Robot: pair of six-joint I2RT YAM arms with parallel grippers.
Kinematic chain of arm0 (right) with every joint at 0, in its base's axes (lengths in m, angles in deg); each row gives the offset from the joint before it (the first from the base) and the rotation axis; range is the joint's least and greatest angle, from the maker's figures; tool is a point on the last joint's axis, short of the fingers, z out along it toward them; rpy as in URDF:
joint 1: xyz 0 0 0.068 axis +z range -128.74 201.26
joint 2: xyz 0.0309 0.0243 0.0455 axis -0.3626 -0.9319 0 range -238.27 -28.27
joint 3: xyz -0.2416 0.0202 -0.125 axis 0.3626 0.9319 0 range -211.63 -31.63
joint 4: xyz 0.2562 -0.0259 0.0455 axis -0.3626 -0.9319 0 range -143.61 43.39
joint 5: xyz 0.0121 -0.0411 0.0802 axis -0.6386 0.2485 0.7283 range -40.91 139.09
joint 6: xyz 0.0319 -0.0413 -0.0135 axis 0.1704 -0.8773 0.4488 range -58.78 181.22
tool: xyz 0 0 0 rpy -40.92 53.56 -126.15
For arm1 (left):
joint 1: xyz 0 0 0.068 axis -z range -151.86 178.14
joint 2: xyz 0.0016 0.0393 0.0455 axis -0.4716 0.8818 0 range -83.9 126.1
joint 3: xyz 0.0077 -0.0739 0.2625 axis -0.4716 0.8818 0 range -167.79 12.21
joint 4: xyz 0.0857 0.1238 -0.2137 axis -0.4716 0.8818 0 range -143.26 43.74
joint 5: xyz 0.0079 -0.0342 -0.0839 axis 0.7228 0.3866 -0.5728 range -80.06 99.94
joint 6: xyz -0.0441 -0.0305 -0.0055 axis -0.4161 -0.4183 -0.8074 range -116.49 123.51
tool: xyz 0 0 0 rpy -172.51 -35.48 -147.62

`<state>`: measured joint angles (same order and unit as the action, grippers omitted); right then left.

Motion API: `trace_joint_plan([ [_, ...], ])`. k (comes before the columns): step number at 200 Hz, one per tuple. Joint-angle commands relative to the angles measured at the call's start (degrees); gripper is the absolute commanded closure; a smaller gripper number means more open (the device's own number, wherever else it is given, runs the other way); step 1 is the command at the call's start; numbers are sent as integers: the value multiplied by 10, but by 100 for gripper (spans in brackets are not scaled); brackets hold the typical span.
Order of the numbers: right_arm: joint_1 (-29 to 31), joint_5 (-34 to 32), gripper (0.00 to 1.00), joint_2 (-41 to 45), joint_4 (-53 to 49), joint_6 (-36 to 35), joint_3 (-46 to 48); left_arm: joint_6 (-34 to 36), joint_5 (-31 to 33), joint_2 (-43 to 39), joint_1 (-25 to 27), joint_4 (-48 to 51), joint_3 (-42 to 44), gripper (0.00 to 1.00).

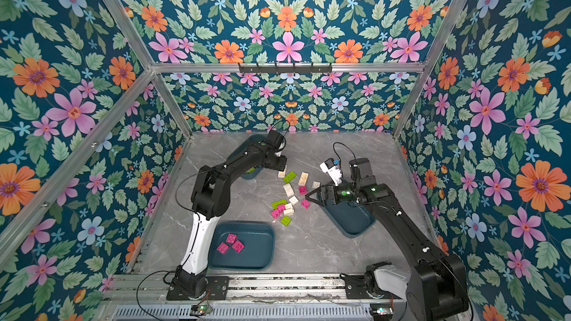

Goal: Sort the legos into containers by color
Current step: 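Move the left gripper back to the pile and grasp a white brick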

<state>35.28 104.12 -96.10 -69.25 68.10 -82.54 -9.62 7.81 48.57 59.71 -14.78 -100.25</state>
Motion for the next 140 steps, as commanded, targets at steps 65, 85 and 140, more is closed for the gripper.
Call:
trace_joint_plan([
  [65,0,-4,1,-4,4,-7,3,-39,-16,22,8,-40,9,44],
  [85,1,-4,1,-5,4,-8,4,-42,-13,28,9,-36,11,46],
  [140,0,-9,1,-1,2,-11,9,-41,6,28,9,-25,5,71],
])
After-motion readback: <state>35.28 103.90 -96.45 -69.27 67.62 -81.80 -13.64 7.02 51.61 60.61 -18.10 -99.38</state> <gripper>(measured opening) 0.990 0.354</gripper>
